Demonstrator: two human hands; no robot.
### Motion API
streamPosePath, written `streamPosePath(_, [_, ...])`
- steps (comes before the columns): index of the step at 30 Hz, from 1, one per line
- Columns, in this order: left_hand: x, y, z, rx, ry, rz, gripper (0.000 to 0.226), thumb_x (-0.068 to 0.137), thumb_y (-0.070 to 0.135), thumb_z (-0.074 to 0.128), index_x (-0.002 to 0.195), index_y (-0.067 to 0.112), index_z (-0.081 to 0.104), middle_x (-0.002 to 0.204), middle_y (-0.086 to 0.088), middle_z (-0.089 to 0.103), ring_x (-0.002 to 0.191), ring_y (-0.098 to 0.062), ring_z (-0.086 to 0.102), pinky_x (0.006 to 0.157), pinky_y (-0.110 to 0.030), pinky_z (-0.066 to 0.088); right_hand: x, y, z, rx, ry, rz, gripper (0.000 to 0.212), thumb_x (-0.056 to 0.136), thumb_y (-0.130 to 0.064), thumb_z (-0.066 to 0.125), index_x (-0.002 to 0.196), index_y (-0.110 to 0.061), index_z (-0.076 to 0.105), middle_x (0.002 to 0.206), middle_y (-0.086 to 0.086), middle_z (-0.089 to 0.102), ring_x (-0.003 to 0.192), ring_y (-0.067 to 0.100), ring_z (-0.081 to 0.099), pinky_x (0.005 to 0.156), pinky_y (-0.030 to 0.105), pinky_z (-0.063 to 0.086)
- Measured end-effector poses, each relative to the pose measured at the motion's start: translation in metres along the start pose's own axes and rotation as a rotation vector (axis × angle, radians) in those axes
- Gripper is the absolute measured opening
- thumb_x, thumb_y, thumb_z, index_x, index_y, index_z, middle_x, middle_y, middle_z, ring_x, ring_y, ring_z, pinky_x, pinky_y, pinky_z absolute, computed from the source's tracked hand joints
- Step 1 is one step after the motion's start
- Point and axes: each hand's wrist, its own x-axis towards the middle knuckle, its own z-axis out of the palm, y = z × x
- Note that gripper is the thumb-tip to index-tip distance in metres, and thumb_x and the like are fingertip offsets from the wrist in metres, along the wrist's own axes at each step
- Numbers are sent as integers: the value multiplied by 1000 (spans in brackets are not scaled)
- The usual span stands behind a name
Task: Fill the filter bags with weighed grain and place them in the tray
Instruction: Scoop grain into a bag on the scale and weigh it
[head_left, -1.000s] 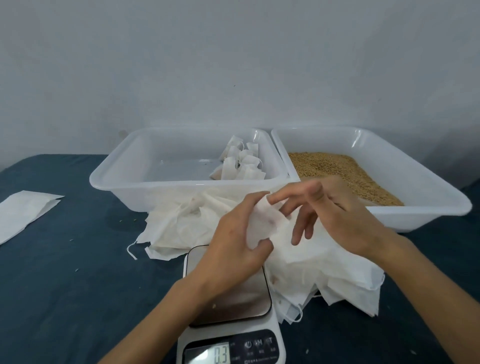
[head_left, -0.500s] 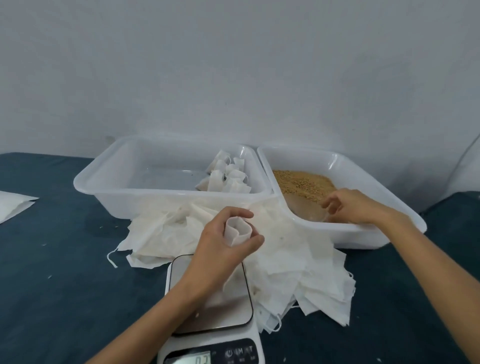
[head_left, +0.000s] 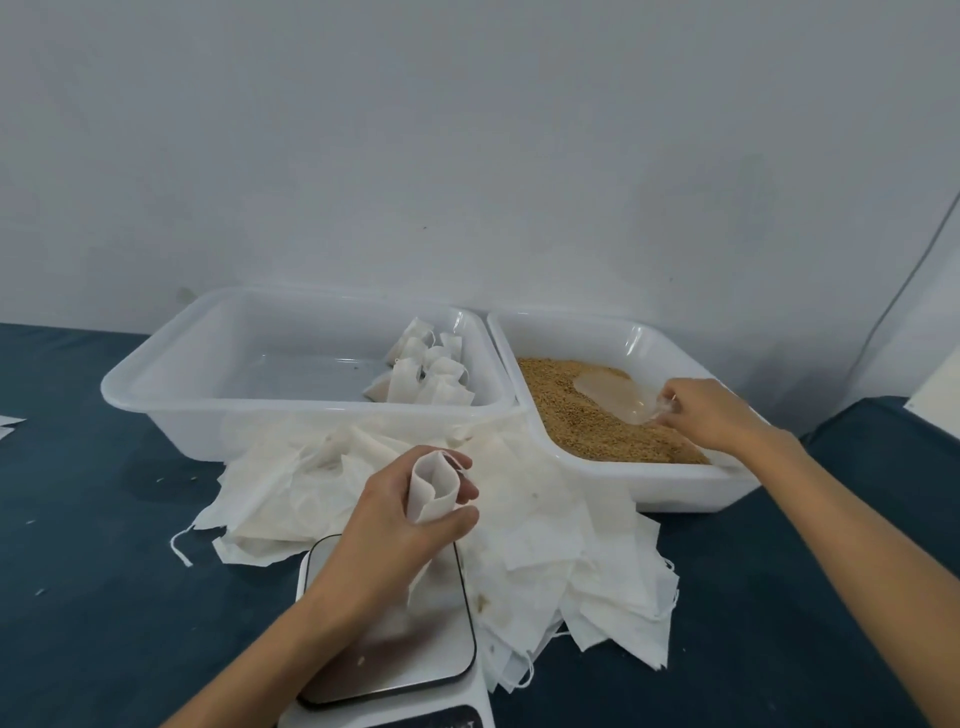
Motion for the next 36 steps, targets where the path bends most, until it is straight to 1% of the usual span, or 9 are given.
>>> streamPosePath(3, [0, 0, 0, 7, 8, -4, 33, 73, 26, 76, 106, 25, 69, 98, 5, 75, 93, -9, 68, 83, -31, 54, 4, 3, -2, -154, 92, 21, 26, 95, -23, 69, 118, -13, 63, 114, 5, 66, 101, 24, 61, 80, 36, 51])
streamPosePath(9, [0, 1, 1, 14, 3, 4, 41, 72, 24, 76, 112, 23, 68, 94, 3, 75, 90, -9, 69, 78, -17, 52, 10, -6, 3, -311, 170, 49, 15, 92, -10, 66, 105, -10, 60, 102, 7, 61, 90, 26, 61, 76, 38, 52])
streamPosePath(15, [0, 0, 0, 11, 0, 13, 42, 72, 23, 77, 113, 22, 68, 95, 3, 75, 93, -9, 69, 80, -16, 52, 21, -28, 10, -212, 111, -9, 16, 93, -10, 67, 107, -8, 61, 107, 9, 62, 98, 28, 61, 81, 40, 53])
streamPosePath(20, [1, -2, 0, 23, 0, 6, 43, 70, 23, 77, 113, 22, 68, 95, 2, 75, 93, -10, 69, 79, -16, 52, 29, -43, 19, -64, 59, -106, 8, 88, -7, 70, 93, -10, 64, 95, 5, 64, 89, 23, 60, 77, 35, 51])
streamPosePath(24, [1, -1, 0, 23, 1, 3, 44, 70, 23, 77, 113, 21, 68, 95, 2, 75, 93, -10, 69, 79, -16, 51, 30, -40, 25, 121, -18, -111, 15, 88, -18, 77, 88, -12, 63, 91, 3, 65, 87, 20, 61, 77, 34, 50])
streamPosePath(26, [1, -1, 0, 23, 5, 3, 44, 70, 23, 77, 113, 20, 68, 95, 1, 75, 94, -11, 69, 80, -15, 51, 30, -34, 27, 207, -37, -73, 17, 88, -19, 79, 89, -7, 67, 92, 6, 68, 84, 19, 63, 76, 33, 51])
streamPosePath(29, [1, 0, 0, 24, 17, 2, 40, 70, 23, 77, 109, 20, 69, 98, 4, 75, 96, -10, 69, 83, -21, 51, 29, -25, 25, 254, -6, -16, 24, 87, -17, 80, 97, 3, 71, 96, 18, 72, 93, 31, 68, 86, 46, 55])
streamPosePath(32, [0, 1, 0, 27, 30, -2, 38, 69, 24, 78, 106, 21, 70, 101, 5, 75, 98, -10, 69, 86, -27, 50, 26, -14, 22, 281, 28, 2, 16, 88, -18, 79, 93, -5, 73, 95, 8, 72, 94, 26, 68, 85, 41, 54])
streamPosePath(36, [0, 1, 2, 24, 27, -6, 41, 69, 24, 78, 109, 20, 69, 99, 4, 75, 96, -11, 69, 87, -29, 51, 19, -1, 22, 292, 21, 5, 12, 90, -21, 76, 91, -9, 73, 91, 3, 71, 92, 24, 67, 85, 39, 53])
